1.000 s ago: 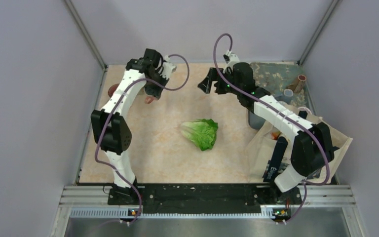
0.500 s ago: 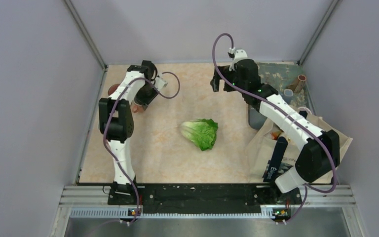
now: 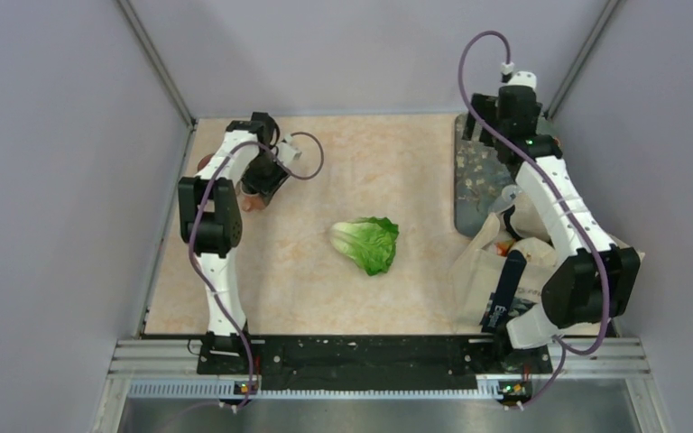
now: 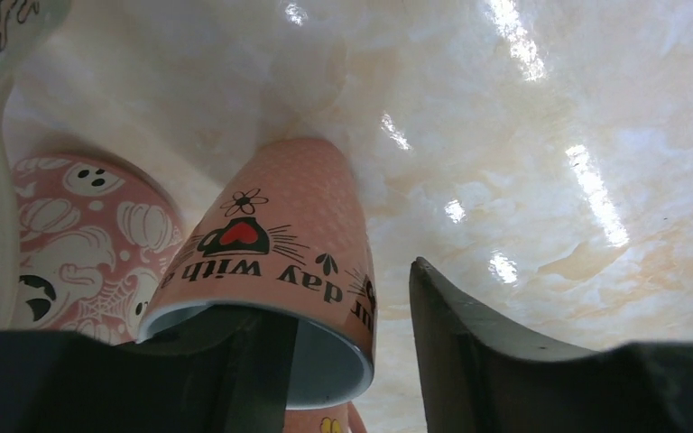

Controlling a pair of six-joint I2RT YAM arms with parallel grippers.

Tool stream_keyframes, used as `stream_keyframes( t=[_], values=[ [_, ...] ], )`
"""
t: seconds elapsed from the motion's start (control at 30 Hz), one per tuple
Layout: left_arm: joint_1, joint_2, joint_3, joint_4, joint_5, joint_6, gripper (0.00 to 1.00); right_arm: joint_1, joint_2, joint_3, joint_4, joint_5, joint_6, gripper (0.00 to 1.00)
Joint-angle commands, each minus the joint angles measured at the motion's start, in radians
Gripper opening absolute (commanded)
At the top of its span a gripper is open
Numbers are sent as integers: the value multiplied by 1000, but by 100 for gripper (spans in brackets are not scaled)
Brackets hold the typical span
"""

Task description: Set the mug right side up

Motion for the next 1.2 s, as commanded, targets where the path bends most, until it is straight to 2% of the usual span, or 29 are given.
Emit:
stream_keyframes(
  t=[0.0,0.13,0.33,0.47,0.63,0.7,0.8,0.87,1.0,1.17],
  values=[
    [5,-73,36,-21,86,-1,56,-139,-19,20,-46,-3,17,99],
    [1,-115,68,-57,118,-12,62,-259,-11,9,-41,-25,43,99],
    [-25,-178,145,-147,181,-70,66,-376,28,-14,28,-68,88,99],
    [-36,-226,172,-172,198,-131,67,-414,79,-18,102,-94,71,99],
    [-36,-272,174,-165,157,-120,67,-422,123,-38,224,-62,4,99],
    [-39,-266,192,-114,159,-121,70,-422,147,-28,236,-61,-55,99],
    [-52,-241,224,54,167,-122,72,-422,172,-25,236,-108,-171,98],
    [-53,-234,219,195,178,-182,73,-427,186,-25,201,-113,-239,98],
    [-58,-276,89,486,251,-288,76,-456,219,-7,128,-202,-288,95],
    [-67,-305,-75,779,318,-386,78,-472,316,80,8,-203,-276,88]
  ],
)
